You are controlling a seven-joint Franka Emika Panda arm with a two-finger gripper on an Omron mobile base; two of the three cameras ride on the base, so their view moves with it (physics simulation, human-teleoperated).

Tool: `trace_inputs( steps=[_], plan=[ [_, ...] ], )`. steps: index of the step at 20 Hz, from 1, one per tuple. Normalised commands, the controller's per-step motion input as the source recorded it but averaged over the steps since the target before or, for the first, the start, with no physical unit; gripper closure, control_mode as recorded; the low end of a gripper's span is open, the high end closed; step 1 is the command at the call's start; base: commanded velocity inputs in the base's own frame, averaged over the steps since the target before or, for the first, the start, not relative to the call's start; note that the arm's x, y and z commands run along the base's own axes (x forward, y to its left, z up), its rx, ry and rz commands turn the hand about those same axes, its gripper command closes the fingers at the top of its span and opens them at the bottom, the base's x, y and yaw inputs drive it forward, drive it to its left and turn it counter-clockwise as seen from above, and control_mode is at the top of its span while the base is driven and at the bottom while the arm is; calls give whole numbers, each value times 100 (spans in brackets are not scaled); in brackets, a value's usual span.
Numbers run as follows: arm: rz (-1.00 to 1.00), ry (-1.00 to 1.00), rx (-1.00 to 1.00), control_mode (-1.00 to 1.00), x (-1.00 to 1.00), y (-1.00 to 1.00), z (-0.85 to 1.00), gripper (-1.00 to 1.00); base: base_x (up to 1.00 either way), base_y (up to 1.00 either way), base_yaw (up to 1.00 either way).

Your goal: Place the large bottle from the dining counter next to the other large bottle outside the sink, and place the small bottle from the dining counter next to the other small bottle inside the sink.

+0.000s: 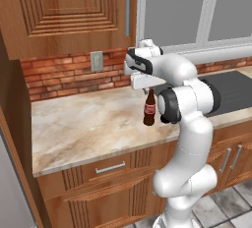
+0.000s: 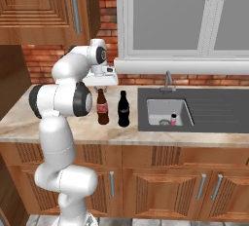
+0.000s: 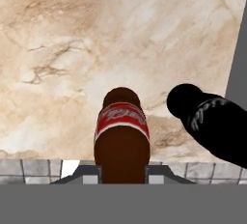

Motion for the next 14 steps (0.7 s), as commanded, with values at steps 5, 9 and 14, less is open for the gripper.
trace_inputs(
  steps=[5,9,14],
  plan=[
    [0,4,0,-100,0,0,-18,100,0,0,0],
    [0,1,0,-100,4,0,-16,100,0,0,0],
    [0,0,0,-100,10,0,-18,100,0,0,0]
  ],
)
